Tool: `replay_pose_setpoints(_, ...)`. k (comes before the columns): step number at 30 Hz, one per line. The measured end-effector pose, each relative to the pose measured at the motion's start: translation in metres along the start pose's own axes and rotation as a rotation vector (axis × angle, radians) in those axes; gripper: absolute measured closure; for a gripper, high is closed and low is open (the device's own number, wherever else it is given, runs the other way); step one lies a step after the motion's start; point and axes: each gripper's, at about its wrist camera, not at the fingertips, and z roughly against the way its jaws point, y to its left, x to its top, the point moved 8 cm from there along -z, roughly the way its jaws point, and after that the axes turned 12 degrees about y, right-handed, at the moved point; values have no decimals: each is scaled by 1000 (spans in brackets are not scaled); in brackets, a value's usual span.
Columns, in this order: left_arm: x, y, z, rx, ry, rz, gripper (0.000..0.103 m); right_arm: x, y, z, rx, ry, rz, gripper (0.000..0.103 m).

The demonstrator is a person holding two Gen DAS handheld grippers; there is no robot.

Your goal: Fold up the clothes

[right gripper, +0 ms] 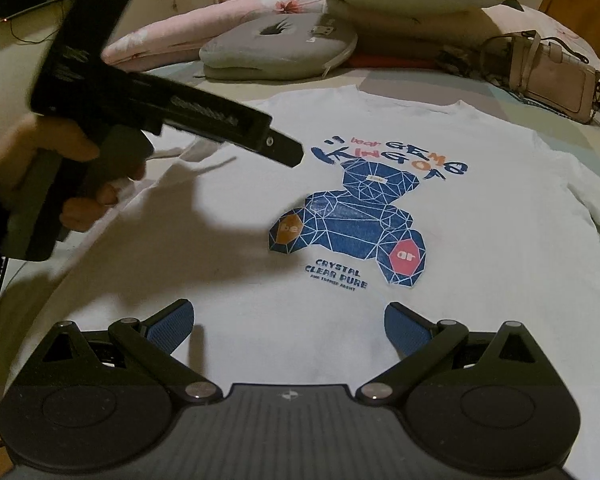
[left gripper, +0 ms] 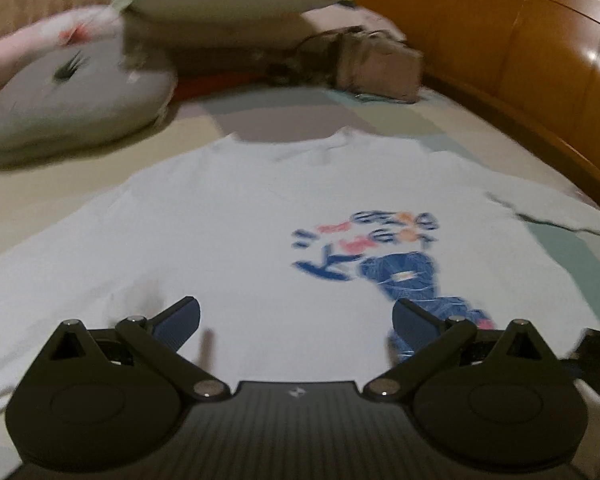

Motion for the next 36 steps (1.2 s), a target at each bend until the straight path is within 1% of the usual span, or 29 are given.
replay_pose_setpoints(3,-1,22,-6,24,-4,69,1,-1,0,1,0,3,4,0)
replay_pose_setpoints(6,-1,35,-12,3,-4,109,1,-1,0,1,-4,8,9,0)
replay_pose_setpoints(8,-5,38,-14,-3,-5,105,1,-1,1,0,-7,12,14,0)
replay_pose_setpoints(13,-17,36,-4,10,19,86,1,-1,-1,1,2,16,9,0)
replay_pose_setpoints(16,-21,34,9,42,22,92,1,-2,-2,3,4,18,8,0)
replay_pose_setpoints(19,-19,25,22,12,-12,79,1,-3,-2,4,4,19,8,0)
replay_pose_setpoints(21,-19,17,21,-10,-10,60,1,-2,-3,4,6,19,3,0)
replay_pose_setpoints(23,-22,12,15,-16,13,50,1,-1,-4,4,9,20,-3,0)
replay_pose_setpoints(25,-30,15,3,21,65,61,1,-1,-4,5,11,20,-7,0)
replay_pose_setpoints(27,-35,16,4,44,68,55,1,-1,-6,6,11,18,-12,0)
replay_pose_setpoints(29,-39,16,13,52,69,74,1,0,-8,8,12,10,-24,0)
replay_pose_setpoints(33,-46,13,31,23,41,95,1,2,-13,14,20,-6,-48,0)
replay_pose_setpoints(35,-54,10,26,14,64,107,1,3,-14,15,20,-13,-53,0)
replay_pose_setpoints(36,-57,9,25,24,71,102,1,3,-14,14,20,-12,-55,0)
